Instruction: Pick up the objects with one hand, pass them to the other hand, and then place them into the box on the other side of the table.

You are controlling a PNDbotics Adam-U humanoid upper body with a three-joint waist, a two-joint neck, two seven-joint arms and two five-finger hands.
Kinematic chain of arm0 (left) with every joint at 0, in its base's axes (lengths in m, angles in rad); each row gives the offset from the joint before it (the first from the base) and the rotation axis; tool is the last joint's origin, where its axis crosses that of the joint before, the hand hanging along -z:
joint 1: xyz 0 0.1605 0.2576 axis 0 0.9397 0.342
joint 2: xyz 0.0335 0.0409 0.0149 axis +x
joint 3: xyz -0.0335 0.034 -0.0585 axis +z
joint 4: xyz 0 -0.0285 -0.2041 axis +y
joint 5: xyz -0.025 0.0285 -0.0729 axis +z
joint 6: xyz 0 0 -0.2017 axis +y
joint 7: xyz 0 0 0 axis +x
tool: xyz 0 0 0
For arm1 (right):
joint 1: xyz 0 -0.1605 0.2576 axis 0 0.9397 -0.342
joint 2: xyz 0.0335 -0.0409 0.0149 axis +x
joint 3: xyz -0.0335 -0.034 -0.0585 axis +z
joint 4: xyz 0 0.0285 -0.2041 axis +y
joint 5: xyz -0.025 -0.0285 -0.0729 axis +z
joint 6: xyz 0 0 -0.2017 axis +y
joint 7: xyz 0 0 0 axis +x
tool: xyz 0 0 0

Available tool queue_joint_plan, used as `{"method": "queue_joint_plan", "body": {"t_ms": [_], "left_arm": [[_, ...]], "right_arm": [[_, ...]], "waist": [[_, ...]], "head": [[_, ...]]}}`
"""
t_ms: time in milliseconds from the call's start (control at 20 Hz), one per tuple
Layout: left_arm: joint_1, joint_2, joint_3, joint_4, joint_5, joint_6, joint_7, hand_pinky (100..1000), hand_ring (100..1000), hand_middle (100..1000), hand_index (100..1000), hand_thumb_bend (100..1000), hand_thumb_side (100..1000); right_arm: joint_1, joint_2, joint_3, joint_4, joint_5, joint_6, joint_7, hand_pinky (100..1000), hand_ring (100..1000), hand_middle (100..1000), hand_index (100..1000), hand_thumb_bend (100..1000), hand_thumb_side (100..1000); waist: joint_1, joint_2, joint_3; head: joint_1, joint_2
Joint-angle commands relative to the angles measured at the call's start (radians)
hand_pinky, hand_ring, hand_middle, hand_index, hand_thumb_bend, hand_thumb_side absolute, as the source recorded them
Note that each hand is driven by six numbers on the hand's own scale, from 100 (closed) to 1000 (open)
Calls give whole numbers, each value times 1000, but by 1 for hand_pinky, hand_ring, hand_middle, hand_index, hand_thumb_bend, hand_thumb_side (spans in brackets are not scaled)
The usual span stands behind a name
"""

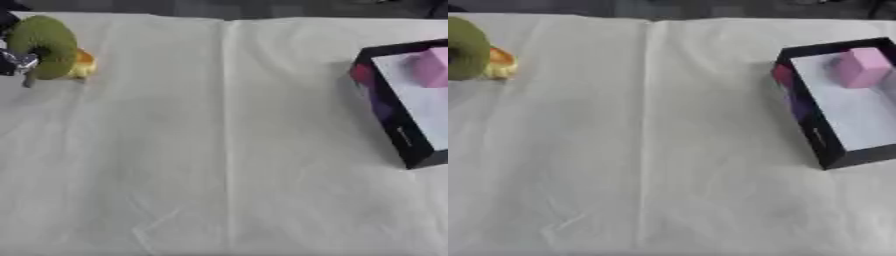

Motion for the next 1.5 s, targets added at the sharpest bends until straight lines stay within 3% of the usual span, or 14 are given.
{"method": "queue_joint_plan", "body": {"t_ms": [50, 600, 1150, 1500], "left_arm": [[-10, -4, -5, -57, 25, 7, 16, 675, 619, 447, 471, 100, 314], [-8, -135, -64, -118, 29, -11, 101, 668, 607, 431, 467, 100, 360], [1, -297, -96, -125, -35, -79, 223, 669, 599, 423, 471, 100, 417], [8, -359, -112, -131, -69, -115, 279, 669, 596, 418, 471, 100, 444]], "right_arm": [[-46, -53, 13, -30, 17, 21, 45, 724, 816, 859, 889, 162, 211], [-193, -42, 112, -50, 68, 84, 191, 736, 826, 863, 890, 182, 220], [-315, 14, 223, -48, 188, 151, 351, 749, 830, 863, 890, 214, 235], [-361, 57, 278, -50, 247, 181, 425, 755, 834, 868, 892, 235, 245]], "waist": [[-9, -39, 1], [-17, -47, 2], [-27, -50, 0], [-33, -51, -2]], "head": [[-14, 5], [-42, 13], [-72, 30], [-91, 32]]}}
